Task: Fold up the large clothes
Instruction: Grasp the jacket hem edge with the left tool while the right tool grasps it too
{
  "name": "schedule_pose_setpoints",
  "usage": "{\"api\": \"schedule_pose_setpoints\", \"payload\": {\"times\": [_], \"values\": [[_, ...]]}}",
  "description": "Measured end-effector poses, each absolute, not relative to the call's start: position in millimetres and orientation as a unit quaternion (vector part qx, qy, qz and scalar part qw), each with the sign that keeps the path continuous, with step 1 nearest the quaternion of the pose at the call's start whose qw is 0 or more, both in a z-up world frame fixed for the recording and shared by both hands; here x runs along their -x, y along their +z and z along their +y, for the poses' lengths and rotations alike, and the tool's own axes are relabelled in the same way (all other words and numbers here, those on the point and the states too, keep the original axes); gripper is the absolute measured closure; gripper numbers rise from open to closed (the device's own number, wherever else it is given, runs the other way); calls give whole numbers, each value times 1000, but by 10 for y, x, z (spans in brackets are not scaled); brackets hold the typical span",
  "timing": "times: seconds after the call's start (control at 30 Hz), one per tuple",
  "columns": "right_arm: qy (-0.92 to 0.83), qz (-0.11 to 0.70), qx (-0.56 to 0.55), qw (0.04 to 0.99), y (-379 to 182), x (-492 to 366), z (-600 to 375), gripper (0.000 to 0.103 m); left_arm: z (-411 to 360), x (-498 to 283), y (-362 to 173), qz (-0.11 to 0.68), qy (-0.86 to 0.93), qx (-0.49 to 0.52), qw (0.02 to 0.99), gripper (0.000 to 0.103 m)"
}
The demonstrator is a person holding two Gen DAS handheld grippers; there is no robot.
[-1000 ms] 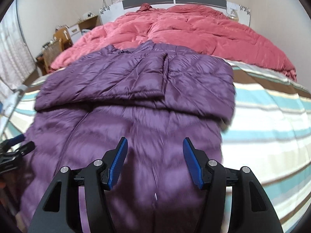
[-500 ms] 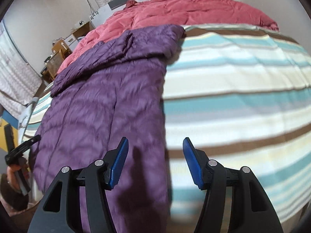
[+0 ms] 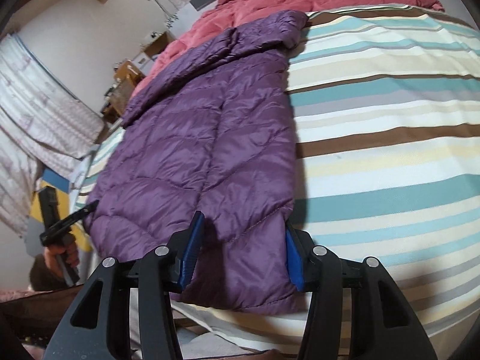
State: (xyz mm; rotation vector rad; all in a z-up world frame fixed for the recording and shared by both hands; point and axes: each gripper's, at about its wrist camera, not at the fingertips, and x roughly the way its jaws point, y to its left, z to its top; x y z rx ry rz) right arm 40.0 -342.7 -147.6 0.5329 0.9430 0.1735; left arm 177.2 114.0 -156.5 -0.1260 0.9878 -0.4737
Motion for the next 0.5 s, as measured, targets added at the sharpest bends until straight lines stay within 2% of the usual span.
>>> {"api": "schedule_pose_setpoints", "payload": {"times": [0.07, 0.1, 0.13, 0.17, 0.27, 0.5], "values": [[86, 446, -254, 854, -1492, -420, -3412, 66, 1126, -1741, -1573, 472, -229, 63, 849, 76], [86, 447, -253, 854, -1499, -428, -3399, 70, 1098, -1729, -1573, 471, -229, 57, 850, 83], [87, 448, -253, 853, -1504, -441, -3385, 82, 1078, -1713, -1569, 470, -234, 54, 850, 89], [89, 450, -252, 852, -1503, -448, -3380, 87, 1059, -1694, -1556, 466, -233, 51, 852, 90], [88, 446, -243, 857, -1452, -450, -3378, 93, 1033, -1633, -1498, 455, -229, 42, 859, 94], [98, 419, -218, 876, -1202, -398, -3378, 96, 1069, -1522, -1274, 423, -231, 38, 875, 96]]}}
